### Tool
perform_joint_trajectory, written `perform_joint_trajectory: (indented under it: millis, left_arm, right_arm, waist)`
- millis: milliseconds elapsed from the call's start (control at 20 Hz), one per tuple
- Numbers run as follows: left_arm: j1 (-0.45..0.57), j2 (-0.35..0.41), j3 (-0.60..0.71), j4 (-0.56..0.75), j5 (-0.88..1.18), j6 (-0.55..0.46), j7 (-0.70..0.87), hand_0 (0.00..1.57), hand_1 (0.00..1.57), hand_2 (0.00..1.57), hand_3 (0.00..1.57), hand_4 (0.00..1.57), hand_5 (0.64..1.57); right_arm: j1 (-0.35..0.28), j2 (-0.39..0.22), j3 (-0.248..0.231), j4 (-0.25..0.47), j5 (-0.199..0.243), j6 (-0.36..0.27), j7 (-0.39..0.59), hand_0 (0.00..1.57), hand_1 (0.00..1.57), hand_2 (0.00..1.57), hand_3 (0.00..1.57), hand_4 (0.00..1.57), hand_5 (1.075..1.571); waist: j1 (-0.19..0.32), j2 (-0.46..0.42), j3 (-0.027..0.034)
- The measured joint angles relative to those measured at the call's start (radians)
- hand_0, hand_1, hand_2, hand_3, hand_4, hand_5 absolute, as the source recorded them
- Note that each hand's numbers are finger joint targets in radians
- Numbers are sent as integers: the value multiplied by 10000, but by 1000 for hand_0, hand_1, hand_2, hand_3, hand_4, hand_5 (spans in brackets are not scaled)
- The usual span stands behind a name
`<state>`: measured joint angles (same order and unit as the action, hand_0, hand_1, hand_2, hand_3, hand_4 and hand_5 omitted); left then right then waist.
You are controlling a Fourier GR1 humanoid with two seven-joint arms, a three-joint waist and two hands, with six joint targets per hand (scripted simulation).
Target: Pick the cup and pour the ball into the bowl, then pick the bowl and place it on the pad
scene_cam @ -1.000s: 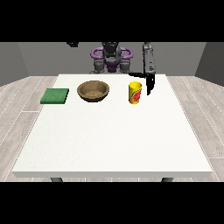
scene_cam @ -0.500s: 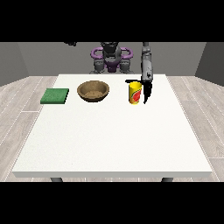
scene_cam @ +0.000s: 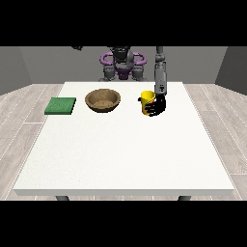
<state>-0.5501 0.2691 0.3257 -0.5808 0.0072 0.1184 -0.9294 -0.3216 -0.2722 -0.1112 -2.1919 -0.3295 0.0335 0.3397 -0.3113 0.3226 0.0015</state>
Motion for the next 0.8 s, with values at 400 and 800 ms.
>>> perform_joint_trajectory:
  millis: [400,800]
  left_arm:
    - [-213,-189,-739,95,-1063,1491,585,1354,1354,1571,1571,1118,1499]
    - [-1570,-402,-2238,200,-3155,3808,3000,1415,1415,1571,1571,1026,1552]
  right_arm:
    - [476,-332,-880,893,-750,546,21,0,0,0,0,185,1557]
    - [317,-388,-1091,2072,-812,785,-186,0,0,0,0,264,1562]
  waist:
    - [284,-1088,10]
    - [468,-1796,6]
